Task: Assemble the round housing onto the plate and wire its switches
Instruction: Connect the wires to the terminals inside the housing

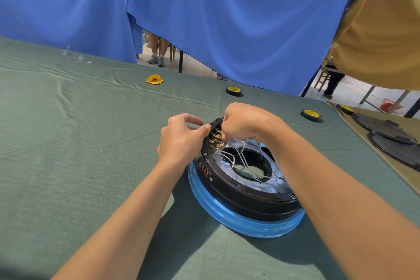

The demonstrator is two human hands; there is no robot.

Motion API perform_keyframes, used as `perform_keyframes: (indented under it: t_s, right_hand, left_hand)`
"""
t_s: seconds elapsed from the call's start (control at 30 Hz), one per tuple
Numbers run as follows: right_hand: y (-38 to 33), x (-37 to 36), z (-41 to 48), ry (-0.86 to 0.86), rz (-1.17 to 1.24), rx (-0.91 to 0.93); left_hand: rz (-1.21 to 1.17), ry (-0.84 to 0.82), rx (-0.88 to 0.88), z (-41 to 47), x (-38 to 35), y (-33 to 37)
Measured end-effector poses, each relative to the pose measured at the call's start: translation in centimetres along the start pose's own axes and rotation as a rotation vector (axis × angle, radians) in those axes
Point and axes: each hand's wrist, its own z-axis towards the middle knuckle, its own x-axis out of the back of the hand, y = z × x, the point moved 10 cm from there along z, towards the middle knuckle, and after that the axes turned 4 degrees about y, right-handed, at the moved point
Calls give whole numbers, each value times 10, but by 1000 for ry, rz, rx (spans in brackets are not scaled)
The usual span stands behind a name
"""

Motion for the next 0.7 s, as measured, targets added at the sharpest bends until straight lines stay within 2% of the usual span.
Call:
perform_keyframes:
  t_s: [0.13, 0.43, 0.7]
  right_hand:
    - [0, 0, 0, -10, -13, -6]
    - [16, -9, 2, -4, 173, -82]
    - [18, -10, -12, 223, 155, -209]
  left_hand:
    - [-3, 0, 5, -1, 0, 0]
    - [5, 29, -1, -2, 1, 0]
    - [-14, 135, 16, -9, 7, -1]
